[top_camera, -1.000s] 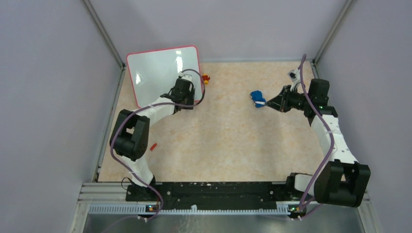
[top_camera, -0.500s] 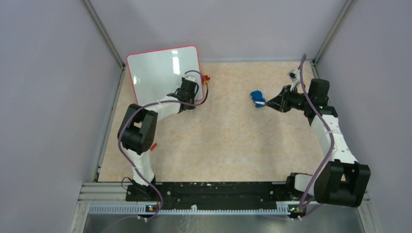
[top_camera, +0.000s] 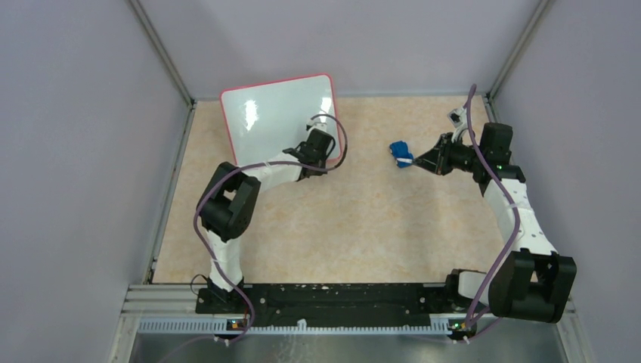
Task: Write a sentence on the whiteboard
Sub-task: Adjust the whiteboard at the center of the board.
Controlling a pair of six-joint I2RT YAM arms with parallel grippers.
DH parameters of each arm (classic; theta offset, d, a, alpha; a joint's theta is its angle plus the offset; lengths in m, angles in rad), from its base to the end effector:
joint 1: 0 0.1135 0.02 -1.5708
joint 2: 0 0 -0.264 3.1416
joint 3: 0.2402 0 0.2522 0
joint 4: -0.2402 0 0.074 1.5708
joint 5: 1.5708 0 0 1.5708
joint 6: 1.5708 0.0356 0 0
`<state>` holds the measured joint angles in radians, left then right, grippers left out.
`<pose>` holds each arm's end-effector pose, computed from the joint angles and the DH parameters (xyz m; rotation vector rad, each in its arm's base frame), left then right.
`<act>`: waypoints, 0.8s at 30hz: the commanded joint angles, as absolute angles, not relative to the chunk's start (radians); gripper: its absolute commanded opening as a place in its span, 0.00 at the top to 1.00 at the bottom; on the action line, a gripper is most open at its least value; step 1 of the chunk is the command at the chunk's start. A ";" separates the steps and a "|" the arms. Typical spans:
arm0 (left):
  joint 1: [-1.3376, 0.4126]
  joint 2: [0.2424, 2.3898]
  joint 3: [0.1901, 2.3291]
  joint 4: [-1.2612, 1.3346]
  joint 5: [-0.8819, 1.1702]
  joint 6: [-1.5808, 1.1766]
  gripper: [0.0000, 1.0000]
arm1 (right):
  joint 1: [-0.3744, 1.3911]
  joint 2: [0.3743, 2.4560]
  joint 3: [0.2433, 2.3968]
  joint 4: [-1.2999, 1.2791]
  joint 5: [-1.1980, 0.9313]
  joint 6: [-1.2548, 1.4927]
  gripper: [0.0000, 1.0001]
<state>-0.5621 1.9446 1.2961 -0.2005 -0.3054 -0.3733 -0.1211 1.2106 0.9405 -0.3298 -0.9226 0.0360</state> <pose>0.3604 -0.2144 0.1781 0.0862 2.3685 -0.0776 0.2594 -0.0030 0.2991 -0.3608 2.0069 0.9352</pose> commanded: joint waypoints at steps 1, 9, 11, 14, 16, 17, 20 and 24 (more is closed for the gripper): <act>-0.656 1.982 1.362 -0.215 -0.257 -0.432 0.87 | -0.132 1.190 0.941 -0.301 -0.946 0.018 1.00; -0.736 2.039 1.428 -0.255 -0.189 -0.487 0.66 | -0.132 1.179 0.941 -0.301 -0.943 0.017 1.00; -0.747 2.029 1.433 -0.254 -0.171 -0.490 0.60 | -0.132 1.175 0.942 -0.303 -0.942 0.016 1.00; -0.750 2.003 1.427 -0.243 -0.124 -0.487 0.50 | -0.132 1.168 0.942 -0.303 -0.941 0.015 1.00; -0.750 1.984 1.423 -0.233 -0.079 -0.478 0.44 | -0.132 1.162 0.946 -0.302 -0.939 0.016 1.00; -0.751 1.972 1.414 -0.218 -0.048 -0.466 0.41 | -0.132 1.159 0.947 -0.303 -0.940 0.016 1.00; -0.750 1.928 1.387 -0.178 -0.005 -0.432 0.33 | -0.133 1.150 0.949 -0.301 -0.937 0.017 1.00; -0.745 1.829 1.336 -0.177 -0.014 -0.271 0.20 | -0.153 1.134 0.944 -0.291 -0.945 0.028 1.00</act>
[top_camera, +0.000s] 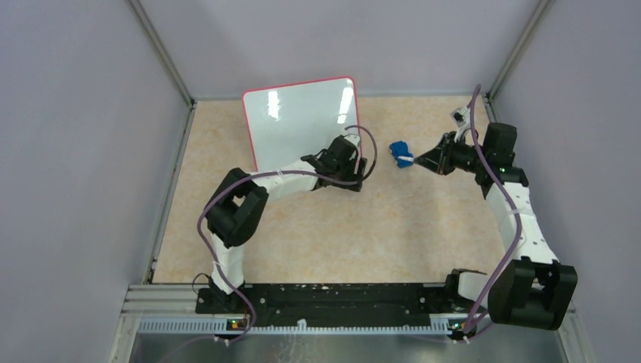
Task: Write a sentence on the whiteboard
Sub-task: Adjust the whiteboard at the center of the board, then move the whiteboard to the center of the board.
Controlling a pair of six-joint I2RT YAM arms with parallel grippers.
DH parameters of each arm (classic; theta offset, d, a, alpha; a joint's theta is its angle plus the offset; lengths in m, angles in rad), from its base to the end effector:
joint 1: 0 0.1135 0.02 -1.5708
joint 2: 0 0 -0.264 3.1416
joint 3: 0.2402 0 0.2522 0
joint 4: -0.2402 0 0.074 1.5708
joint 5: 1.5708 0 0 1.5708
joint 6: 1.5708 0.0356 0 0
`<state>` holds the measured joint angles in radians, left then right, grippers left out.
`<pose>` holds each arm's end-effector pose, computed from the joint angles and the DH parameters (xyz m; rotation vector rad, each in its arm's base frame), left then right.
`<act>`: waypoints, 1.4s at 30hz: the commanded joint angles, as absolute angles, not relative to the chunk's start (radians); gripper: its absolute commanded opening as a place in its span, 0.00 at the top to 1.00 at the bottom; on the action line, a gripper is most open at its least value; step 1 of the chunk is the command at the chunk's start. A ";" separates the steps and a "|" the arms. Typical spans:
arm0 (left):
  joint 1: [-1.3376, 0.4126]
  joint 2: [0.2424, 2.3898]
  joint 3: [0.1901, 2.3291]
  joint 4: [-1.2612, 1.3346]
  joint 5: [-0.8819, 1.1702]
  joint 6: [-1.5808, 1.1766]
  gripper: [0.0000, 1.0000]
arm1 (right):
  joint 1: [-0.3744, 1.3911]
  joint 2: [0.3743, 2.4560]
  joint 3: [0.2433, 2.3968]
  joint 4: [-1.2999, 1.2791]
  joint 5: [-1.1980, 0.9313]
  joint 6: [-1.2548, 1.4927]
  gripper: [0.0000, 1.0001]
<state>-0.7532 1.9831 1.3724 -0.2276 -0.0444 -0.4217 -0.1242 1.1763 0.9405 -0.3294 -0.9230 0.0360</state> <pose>0.3178 -0.2958 0.1826 0.3862 2.4358 -0.4787 0.2529 -0.0030 0.3072 -0.3739 1.9777 0.9175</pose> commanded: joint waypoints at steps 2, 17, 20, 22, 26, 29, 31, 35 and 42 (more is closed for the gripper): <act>-0.737 1.770 1.306 -0.184 -0.005 -0.140 0.13 | -0.159 1.130 0.944 -0.289 -0.957 0.032 1.00; -0.595 1.739 1.435 -0.921 0.150 1.126 0.01 | -0.160 1.140 0.951 -0.299 -1.000 0.024 1.00; -0.551 1.750 1.476 -0.994 0.209 1.324 0.01 | -0.160 1.138 0.948 -0.299 -1.005 0.021 1.00; -0.539 1.737 1.443 -0.975 0.193 1.477 0.01 | -0.160 1.140 0.945 -0.300 -1.006 0.019 1.00; -0.538 1.699 1.299 -0.863 0.068 1.735 0.01 | -0.160 1.149 0.948 -0.303 -1.010 0.016 1.00; -0.528 1.709 1.243 -0.810 0.010 1.861 0.06 | -0.160 1.156 0.948 -0.302 -1.016 0.016 1.00; -0.520 1.722 1.252 -0.809 0.021 1.903 0.09 | -0.160 1.157 0.948 -0.304 -1.018 0.018 1.00; -0.515 1.728 1.239 -0.789 0.033 2.003 0.15 | -0.160 1.163 0.946 -0.303 -1.015 0.016 1.00; -0.515 1.741 1.183 -0.700 0.009 2.114 0.27 | -0.160 1.171 0.948 -0.304 -1.019 0.016 1.00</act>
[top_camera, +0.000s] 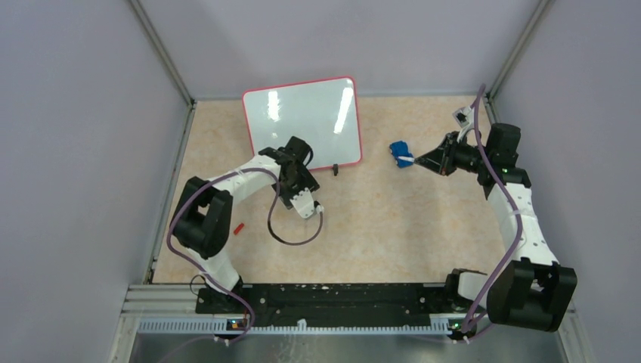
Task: Write a sentence on the whiteboard
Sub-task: Move the whiteboard to the center of the board.
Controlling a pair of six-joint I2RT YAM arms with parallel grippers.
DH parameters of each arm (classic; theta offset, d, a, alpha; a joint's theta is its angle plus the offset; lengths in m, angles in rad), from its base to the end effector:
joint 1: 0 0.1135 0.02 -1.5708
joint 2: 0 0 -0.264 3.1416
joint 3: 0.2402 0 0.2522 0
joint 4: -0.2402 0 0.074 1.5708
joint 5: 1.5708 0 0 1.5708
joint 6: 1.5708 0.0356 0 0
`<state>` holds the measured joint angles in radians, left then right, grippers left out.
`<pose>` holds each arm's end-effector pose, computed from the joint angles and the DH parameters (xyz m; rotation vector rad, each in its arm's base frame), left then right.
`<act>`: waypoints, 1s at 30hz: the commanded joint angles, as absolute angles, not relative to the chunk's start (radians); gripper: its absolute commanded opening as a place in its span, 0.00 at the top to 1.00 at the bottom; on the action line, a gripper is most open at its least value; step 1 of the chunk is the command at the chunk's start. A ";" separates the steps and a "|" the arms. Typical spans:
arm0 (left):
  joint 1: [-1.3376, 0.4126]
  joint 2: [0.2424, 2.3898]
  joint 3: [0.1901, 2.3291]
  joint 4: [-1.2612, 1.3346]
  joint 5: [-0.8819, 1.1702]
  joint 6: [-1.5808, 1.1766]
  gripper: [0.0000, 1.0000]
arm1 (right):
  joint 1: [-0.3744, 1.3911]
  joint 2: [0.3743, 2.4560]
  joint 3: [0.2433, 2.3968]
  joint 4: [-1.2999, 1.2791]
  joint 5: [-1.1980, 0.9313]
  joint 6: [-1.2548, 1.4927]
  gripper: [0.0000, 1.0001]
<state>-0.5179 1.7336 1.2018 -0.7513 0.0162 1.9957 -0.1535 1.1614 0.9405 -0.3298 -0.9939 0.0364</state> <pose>0.2912 -0.1666 0.1964 2.7652 0.8944 0.2661 0.2483 -0.0082 0.3117 -0.3926 1.9404 0.9637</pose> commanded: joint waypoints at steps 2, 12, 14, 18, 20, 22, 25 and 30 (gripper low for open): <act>-0.514 1.759 1.182 -0.678 -0.041 2.126 0.31 | -0.160 1.172 0.948 -0.305 -1.017 0.016 1.00; -0.505 1.824 1.173 -0.608 -0.078 2.176 0.43 | -0.160 1.182 0.952 -0.312 -1.021 0.010 1.00; -0.503 1.830 1.173 -0.600 -0.078 2.187 0.45 | -0.160 1.181 0.953 -0.313 -1.021 0.009 1.00; -0.498 1.848 1.175 -0.580 -0.081 2.210 0.55 | -0.160 1.183 0.954 -0.313 -1.022 0.009 1.00; -0.500 1.850 1.166 -0.573 -0.082 2.237 0.61 | -0.160 1.184 0.954 -0.317 -1.022 0.009 1.00; -0.507 1.843 1.146 -0.562 -0.078 2.252 0.67 | -0.160 1.183 0.956 -0.320 -1.025 0.006 1.00; -0.536 1.823 1.130 -0.563 -0.072 2.248 0.78 | -0.160 1.180 0.955 -0.321 -1.026 0.006 1.00; -0.603 1.798 1.132 -0.619 -0.078 2.209 0.89 | -0.160 1.180 0.960 -0.323 -1.023 0.005 1.00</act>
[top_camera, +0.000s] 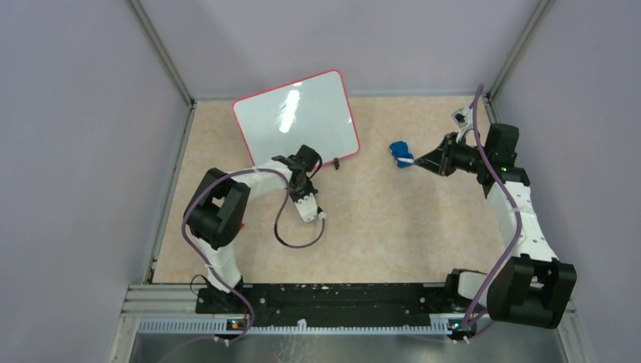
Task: Write a sentence on the whiteboard
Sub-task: Move the whiteboard to the center of the board.
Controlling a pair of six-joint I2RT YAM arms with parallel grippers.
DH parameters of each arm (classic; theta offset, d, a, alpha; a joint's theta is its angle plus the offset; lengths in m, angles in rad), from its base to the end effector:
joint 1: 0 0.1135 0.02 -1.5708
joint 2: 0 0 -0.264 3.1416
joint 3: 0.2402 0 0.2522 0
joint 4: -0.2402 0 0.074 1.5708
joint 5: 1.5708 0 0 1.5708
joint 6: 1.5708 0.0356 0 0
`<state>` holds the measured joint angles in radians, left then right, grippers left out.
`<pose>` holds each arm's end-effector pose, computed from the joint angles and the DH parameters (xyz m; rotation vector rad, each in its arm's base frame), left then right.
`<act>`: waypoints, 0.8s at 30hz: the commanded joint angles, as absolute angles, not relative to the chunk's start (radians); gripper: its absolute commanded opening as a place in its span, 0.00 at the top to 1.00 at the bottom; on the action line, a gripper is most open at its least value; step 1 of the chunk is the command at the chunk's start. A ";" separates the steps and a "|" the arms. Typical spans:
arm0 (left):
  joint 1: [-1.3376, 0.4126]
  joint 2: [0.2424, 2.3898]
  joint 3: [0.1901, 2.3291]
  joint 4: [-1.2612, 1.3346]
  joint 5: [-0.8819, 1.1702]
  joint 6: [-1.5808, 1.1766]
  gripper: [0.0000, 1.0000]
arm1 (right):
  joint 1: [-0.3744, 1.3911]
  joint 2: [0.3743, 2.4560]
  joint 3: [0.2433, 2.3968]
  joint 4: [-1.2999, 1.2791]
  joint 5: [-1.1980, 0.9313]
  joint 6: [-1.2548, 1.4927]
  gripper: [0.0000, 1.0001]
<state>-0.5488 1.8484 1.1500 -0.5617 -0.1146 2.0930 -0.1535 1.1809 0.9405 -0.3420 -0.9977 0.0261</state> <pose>0.3024 -0.1801 0.1517 2.8669 0.7592 0.4459 0.2514 -0.0086 0.3063 -0.3887 1.9607 0.9770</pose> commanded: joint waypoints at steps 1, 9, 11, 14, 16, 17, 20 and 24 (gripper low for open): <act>-0.617 1.794 1.126 -0.623 -0.080 2.207 0.91 | -0.161 1.178 0.960 -0.325 -1.023 0.005 1.00; -0.739 1.791 1.179 -0.752 -0.064 2.097 0.99 | -0.160 1.175 0.960 -0.324 -1.023 0.006 1.00; -0.789 1.792 1.197 -0.819 -0.059 2.050 1.00 | -0.160 1.175 0.961 -0.324 -1.026 0.008 1.00; -0.852 1.794 1.213 -0.871 -0.068 1.999 1.00 | -0.160 1.172 0.963 -0.325 -1.027 0.007 1.00; -0.897 1.797 1.221 -0.890 -0.075 1.957 1.00 | -0.160 1.163 0.962 -0.326 -1.028 0.006 1.00; -0.920 1.800 1.227 -0.900 -0.076 1.933 1.00 | -0.160 1.157 0.962 -0.326 -1.031 0.006 1.00; -0.982 1.822 1.253 -0.928 -0.082 1.850 1.00 | -0.160 1.138 0.964 -0.328 -1.045 0.006 1.00; -1.069 1.884 1.308 -0.947 -0.120 1.713 1.00 | -0.160 1.116 0.970 -0.344 -1.079 -0.040 1.00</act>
